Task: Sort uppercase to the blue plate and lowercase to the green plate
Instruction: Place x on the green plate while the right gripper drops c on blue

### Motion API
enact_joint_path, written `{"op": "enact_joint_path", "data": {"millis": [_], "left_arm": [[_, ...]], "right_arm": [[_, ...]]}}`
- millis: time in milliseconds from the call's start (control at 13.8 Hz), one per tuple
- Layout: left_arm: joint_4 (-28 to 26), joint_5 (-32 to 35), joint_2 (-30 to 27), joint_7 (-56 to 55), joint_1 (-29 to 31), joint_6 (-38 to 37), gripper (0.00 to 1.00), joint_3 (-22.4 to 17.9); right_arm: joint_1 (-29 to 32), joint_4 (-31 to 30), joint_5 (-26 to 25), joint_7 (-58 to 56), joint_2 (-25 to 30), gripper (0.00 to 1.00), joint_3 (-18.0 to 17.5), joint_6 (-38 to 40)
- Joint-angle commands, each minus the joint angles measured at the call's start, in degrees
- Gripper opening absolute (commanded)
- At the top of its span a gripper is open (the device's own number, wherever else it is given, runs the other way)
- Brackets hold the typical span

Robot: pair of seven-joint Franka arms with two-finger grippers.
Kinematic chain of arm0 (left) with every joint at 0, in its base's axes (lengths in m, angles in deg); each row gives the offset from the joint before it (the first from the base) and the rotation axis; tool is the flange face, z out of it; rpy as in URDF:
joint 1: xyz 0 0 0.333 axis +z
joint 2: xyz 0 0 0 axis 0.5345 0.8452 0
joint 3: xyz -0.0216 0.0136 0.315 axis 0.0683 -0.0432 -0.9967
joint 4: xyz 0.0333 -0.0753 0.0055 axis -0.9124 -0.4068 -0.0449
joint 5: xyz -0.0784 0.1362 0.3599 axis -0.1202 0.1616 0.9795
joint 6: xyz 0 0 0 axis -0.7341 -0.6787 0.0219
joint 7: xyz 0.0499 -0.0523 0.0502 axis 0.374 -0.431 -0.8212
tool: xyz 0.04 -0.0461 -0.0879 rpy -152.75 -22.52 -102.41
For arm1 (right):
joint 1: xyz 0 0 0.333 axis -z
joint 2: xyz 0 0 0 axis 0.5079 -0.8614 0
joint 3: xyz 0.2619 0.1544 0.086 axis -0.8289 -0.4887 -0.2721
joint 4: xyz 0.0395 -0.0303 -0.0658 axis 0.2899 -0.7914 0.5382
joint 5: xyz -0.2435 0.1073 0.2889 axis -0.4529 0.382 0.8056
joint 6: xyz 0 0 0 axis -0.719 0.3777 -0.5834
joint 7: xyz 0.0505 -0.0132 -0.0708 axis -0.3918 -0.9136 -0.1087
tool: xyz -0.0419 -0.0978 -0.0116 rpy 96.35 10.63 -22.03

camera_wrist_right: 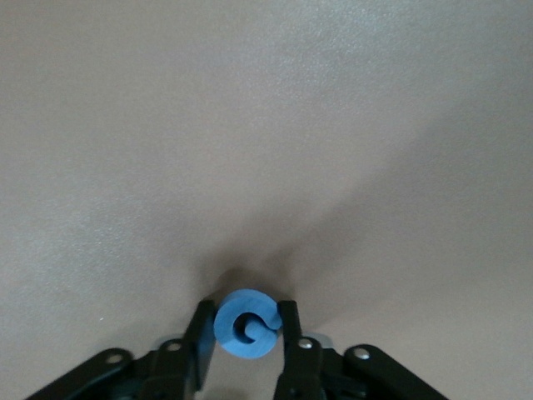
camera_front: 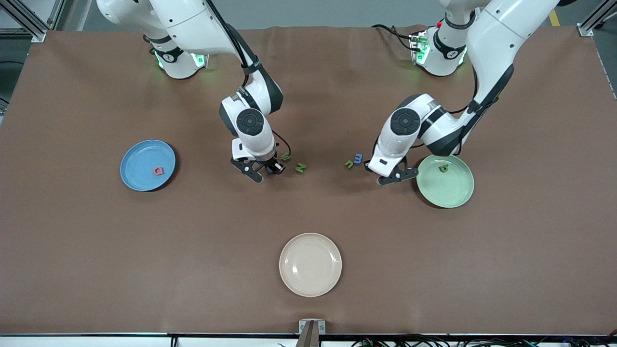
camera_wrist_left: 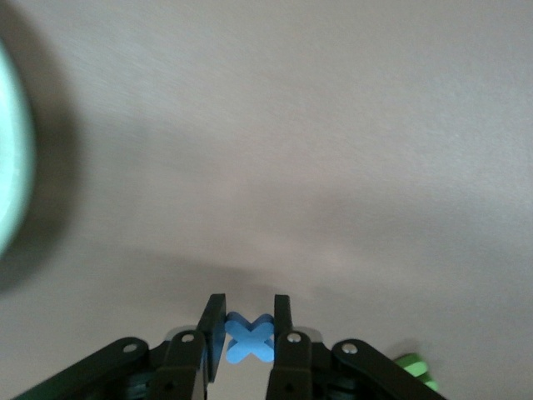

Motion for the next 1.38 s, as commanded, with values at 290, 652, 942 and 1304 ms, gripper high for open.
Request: {"op": "enact_joint_path", "data": {"millis": [290, 652, 942, 1304], "left_arm": [[-4.1, 0.8, -3.4, 19.8, 22.3, -5.4, 0.13, 11.9], [-5.2, 5.4, -2.8, 30.2, 31.3, -5.3, 0.14, 11.9], [-5.5, 9.9, -0.8, 32.8, 35.0, -4.2, 0.14, 11.9], [-5.6, 14.5, 1.9, 32.9, 37.1, -2.1, 0.16, 11.8]], "right_arm": [[2.2, -1.3, 0.1, -10.0, 4.4, 0.02, 3.6, 11.9], [3.5, -7.3, 0.1, -37.3, 14.5, 0.01, 16.8, 22.8], [3.4, -14.4, 0.0, -58.3, 19.8, 0.01, 28.6, 22.5], [3.4, -16.6, -4.4, -71.6, 22.7, 0.11, 38.7, 23.6]]}}
